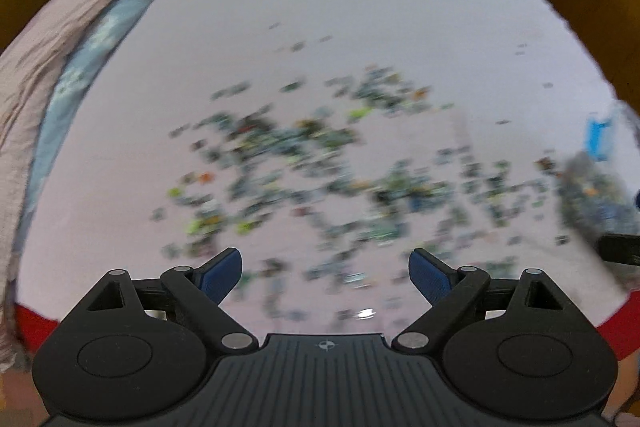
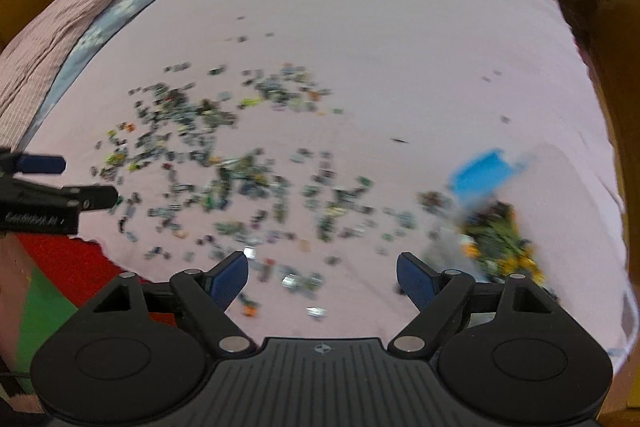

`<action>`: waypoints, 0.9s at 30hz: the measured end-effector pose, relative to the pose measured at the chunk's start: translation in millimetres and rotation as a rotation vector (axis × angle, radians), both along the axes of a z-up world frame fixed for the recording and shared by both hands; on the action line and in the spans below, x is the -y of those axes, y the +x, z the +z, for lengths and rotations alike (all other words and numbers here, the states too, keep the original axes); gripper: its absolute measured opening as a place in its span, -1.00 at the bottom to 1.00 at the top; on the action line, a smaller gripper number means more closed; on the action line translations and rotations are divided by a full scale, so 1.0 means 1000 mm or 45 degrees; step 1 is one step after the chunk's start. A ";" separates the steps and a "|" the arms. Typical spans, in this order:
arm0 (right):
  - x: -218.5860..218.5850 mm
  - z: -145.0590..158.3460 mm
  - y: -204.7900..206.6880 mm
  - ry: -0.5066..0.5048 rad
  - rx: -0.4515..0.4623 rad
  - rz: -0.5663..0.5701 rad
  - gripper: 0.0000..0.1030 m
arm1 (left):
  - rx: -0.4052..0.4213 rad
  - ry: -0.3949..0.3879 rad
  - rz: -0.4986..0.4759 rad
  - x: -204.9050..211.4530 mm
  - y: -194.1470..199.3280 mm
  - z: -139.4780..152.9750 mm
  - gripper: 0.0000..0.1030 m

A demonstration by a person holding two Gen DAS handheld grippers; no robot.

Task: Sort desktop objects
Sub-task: 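Move both open tools back over the scattered bricks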

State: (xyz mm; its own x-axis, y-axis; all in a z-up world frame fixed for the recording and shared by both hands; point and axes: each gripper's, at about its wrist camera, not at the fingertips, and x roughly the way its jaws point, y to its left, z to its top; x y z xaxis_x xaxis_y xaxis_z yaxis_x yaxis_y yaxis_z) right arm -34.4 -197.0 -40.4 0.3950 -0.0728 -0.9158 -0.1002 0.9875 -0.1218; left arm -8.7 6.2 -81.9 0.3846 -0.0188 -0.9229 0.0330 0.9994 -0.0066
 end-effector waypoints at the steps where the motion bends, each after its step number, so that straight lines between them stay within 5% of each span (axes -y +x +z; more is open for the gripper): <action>1: -0.013 -0.002 0.001 -0.009 0.001 0.030 0.62 | -0.016 0.007 0.022 -0.014 0.000 -0.006 0.77; 7: -0.053 -0.016 0.001 -0.043 -0.023 0.134 0.58 | -0.121 0.019 0.081 -0.063 0.001 -0.045 0.77; 13: -0.074 -0.030 0.000 -0.065 -0.070 0.187 0.48 | -0.159 0.060 0.019 -0.056 0.001 -0.078 0.73; 21: -0.082 -0.056 -0.003 -0.062 -0.156 0.197 0.45 | -0.160 0.139 -0.230 -0.041 0.004 -0.108 -0.07; 27: -0.084 -0.069 -0.003 -0.071 -0.194 0.182 0.45 | -0.158 0.052 -0.267 -0.032 0.014 -0.118 -0.09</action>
State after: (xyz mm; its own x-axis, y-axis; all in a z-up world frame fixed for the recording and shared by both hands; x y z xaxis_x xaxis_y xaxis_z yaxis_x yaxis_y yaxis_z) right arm -37.9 -112.9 -109.5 0.2620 -0.0780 -0.9619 -0.2603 0.9541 -0.1482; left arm 5.6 38.3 -200.2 0.2602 -0.0478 -0.9644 0.2412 0.9703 0.0170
